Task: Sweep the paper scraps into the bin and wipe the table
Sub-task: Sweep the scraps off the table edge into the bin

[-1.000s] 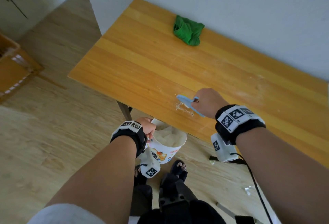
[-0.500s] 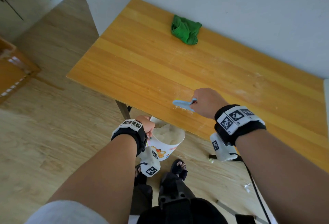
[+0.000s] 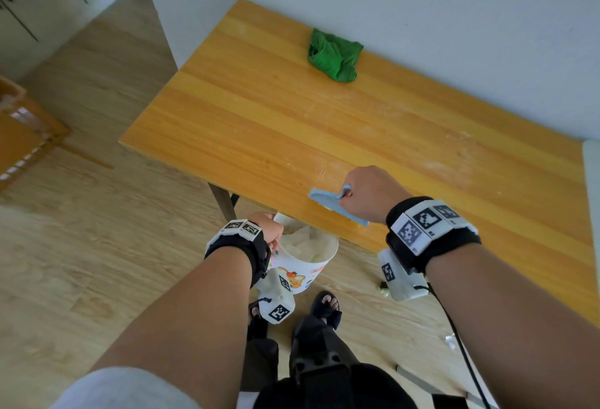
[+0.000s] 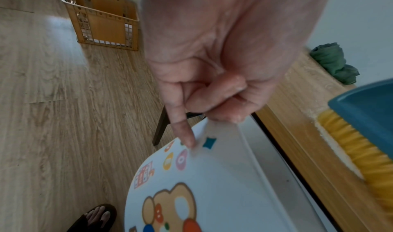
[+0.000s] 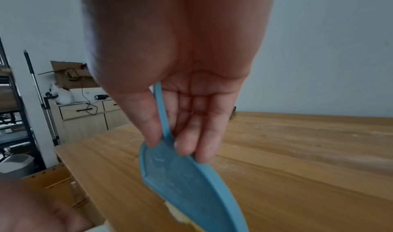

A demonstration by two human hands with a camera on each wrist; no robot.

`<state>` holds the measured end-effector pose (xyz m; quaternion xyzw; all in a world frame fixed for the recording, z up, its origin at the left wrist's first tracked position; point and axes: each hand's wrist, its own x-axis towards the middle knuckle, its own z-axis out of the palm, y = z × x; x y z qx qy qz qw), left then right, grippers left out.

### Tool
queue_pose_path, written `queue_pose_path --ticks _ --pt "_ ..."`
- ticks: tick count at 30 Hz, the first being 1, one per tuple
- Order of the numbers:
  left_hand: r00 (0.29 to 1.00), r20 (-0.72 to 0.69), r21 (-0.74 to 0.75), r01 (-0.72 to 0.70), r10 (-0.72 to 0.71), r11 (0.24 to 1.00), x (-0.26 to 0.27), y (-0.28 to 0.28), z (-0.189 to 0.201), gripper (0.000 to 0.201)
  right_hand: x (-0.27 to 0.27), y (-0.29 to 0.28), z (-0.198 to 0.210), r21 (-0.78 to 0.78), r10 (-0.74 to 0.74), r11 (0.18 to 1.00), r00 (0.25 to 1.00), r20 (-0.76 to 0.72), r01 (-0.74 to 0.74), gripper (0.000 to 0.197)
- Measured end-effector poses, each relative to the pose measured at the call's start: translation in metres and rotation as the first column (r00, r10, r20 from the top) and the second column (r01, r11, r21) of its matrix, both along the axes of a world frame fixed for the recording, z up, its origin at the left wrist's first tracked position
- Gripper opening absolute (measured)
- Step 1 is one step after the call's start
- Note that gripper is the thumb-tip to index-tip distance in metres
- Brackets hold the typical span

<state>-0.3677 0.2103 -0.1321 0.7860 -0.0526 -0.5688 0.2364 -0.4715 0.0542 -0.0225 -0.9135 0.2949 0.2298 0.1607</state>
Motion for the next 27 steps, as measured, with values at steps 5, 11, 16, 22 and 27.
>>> queue_pose_path --ticks 5,11,16,22,27 --pt "1.000 -0.004 -0.010 -0.026 0.026 1.000 -0.002 0.001 0.000 0.060 0.001 -0.006 0.005 0.039 -0.047 0.998 0.995 0.083 0.044 0.032" --pt "1.000 -0.005 -0.033 -0.017 0.017 0.999 -0.005 0.002 0.000 0.047 -0.002 0.000 0.000 0.052 -0.027 0.998 0.999 0.025 0.025 0.033" --pt "1.000 0.000 -0.036 -0.005 0.005 0.999 -0.006 0.003 0.000 0.039 -0.001 0.000 0.000 0.085 -0.007 0.996 0.999 0.032 0.005 0.036" --pt "1.000 -0.007 -0.044 -0.005 0.005 0.999 -0.004 0.005 -0.003 0.041 -0.004 -0.004 0.002 0.045 -0.003 0.999 1.000 0.016 0.002 0.034" --pt "1.000 0.003 -0.040 -0.015 0.015 0.999 -0.004 0.006 -0.005 0.043 -0.004 0.001 0.004 0.078 0.009 0.997 1.000 0.022 -0.011 0.032"
